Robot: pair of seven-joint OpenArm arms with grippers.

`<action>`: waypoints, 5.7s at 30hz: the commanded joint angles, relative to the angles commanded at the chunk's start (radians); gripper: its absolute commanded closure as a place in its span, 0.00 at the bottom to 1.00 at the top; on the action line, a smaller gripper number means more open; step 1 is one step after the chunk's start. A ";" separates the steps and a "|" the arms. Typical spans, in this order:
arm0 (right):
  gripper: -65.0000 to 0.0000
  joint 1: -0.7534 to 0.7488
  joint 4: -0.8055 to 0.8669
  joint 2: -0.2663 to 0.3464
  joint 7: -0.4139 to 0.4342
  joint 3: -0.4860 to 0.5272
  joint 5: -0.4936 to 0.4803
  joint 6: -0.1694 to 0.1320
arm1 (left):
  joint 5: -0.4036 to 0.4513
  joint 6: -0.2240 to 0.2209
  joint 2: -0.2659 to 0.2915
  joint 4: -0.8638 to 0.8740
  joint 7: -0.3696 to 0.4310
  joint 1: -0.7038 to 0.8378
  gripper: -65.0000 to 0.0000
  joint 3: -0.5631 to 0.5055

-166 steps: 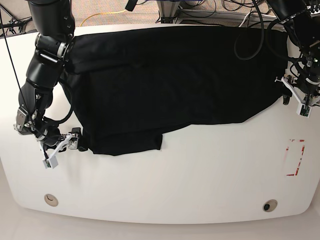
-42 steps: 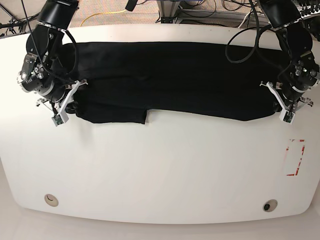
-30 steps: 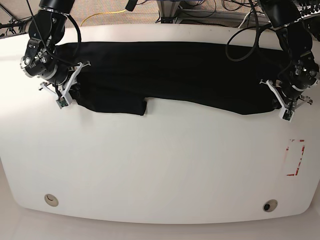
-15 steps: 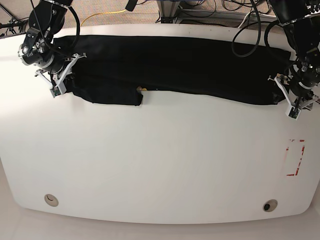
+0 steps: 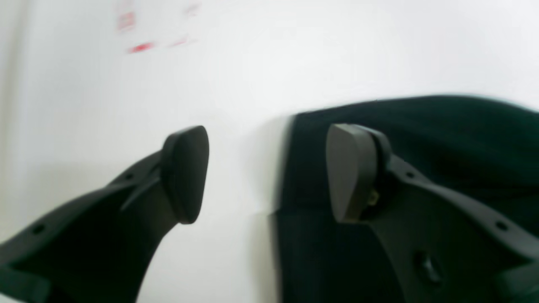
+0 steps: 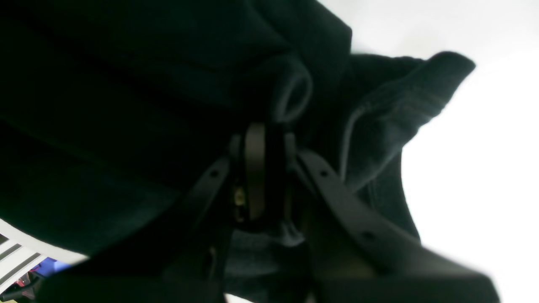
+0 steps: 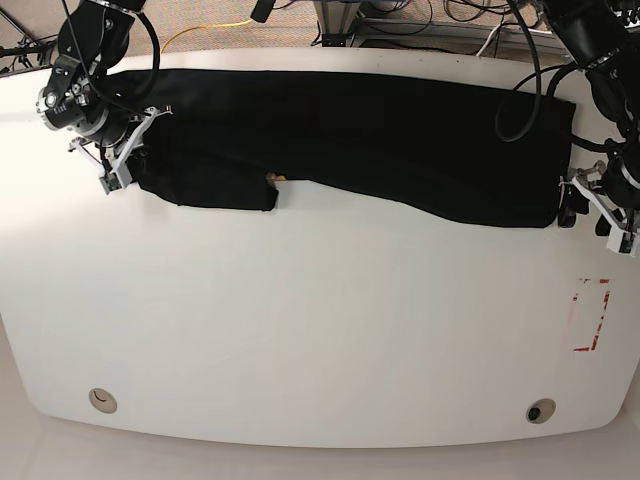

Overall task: Fold the T-shirt properly
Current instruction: 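Release the left gripper and regrasp the shirt edge beside it, then slide the left gripper along the shirt edge toward the right gripper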

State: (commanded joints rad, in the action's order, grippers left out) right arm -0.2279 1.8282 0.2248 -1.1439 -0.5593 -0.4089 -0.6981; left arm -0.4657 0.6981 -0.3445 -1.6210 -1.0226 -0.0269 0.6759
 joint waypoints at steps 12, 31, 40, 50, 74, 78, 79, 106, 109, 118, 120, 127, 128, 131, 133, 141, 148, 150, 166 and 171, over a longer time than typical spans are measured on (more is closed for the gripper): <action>1.00 -0.009 0.003 -0.034 0.003 0.005 -0.008 0.000 | 0.003 0.000 0.018 0.267 0.097 -0.107 0.37 -0.071; 1.00 -0.008 0.002 -0.035 0.003 -0.003 -0.002 0.000 | 0.002 0.000 0.015 0.531 0.233 -0.150 0.77 -0.222; 1.00 -0.006 0.002 -0.035 0.003 -0.003 0.000 0.000 | -0.003 0.000 -0.005 0.396 0.230 -0.150 1.00 -0.210; 1.00 -0.006 0.002 -0.035 0.003 -0.003 0.000 0.000 | -0.003 0.000 0.000 0.074 0.227 0.015 0.99 -0.149; 1.00 -0.008 0.002 -0.035 0.003 -0.002 0.000 0.000 | -0.098 0.000 -0.009 -0.212 0.133 0.181 0.37 -0.087; 1.00 -0.006 0.002 -0.035 0.003 -0.002 0.000 0.000 | -0.123 0.000 -0.018 -0.167 0.120 0.170 0.37 -0.046; 1.00 -0.006 0.002 -0.035 0.003 0.000 -0.005 0.000 | -0.124 0.000 -0.018 -0.146 0.120 0.160 0.37 -0.040; 1.00 -0.008 0.002 -0.035 0.003 -0.002 -0.008 0.000 | 0.069 -0.016 0.017 0.537 0.124 -0.233 0.43 -0.043; 1.00 -0.008 0.002 -0.035 0.003 -0.003 -0.008 0.000 | 0.074 -0.016 0.021 0.552 0.124 -0.241 0.65 -0.043; 1.00 -0.006 0.002 -0.035 0.003 -0.003 -0.008 0.000 | 0.066 -0.010 0.023 0.537 0.192 -0.241 0.99 -0.173; 1.00 -0.006 0.002 -0.035 0.003 -0.003 -0.008 0.000 | 0.066 0.000 0.023 0.525 0.213 -0.238 1.00 -0.189; 1.00 -0.008 0.002 -0.035 0.003 -0.003 -0.006 0.000 | 0.066 0.000 0.023 0.334 0.216 -0.153 1.00 -0.186; 1.00 -0.008 0.002 -0.035 0.003 -0.003 -0.005 0.000 | 0.066 0.000 0.023 0.301 0.216 -0.135 1.00 -0.187; 1.00 -0.006 0.002 -0.035 0.003 -0.003 -0.008 0.000 | 0.066 0.000 0.023 0.207 0.218 -0.078 1.00 -0.190; 1.00 -0.006 0.002 -0.035 0.003 -0.003 -0.008 0.000 | 0.066 0.000 0.023 0.146 0.219 -0.035 1.00 -0.187; 1.00 -0.005 0.002 -0.035 0.003 -0.003 -0.008 0.000 | 0.066 0.000 0.023 -0.087 0.221 0.144 1.00 -0.186; 1.00 0.000 0.002 -0.037 0.003 0.002 -0.008 0.000 | 0.066 0.000 0.023 -0.250 0.219 0.293 1.00 -0.186; 1.00 0.000 0.000 -0.038 0.003 0.002 -0.008 0.000 | 0.066 0.000 0.023 -0.259 0.221 0.322 1.00 -0.186; 1.00 -0.008 0.000 -0.063 0.003 0.002 -0.003 0.000 | 0.066 0.000 -0.020 -0.224 0.215 0.410 0.38 -0.216; 1.00 0.000 0.000 -0.063 0.003 0.003 -0.002 0.000 | -0.058 0.000 -0.035 -0.264 0.163 0.381 0.40 -0.196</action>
State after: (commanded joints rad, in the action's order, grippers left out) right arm -0.2279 1.8282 0.1619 -1.1408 -0.5562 -0.4104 -0.6981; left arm -0.5240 0.6981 -0.3798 -1.8850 -0.8600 0.3537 0.4795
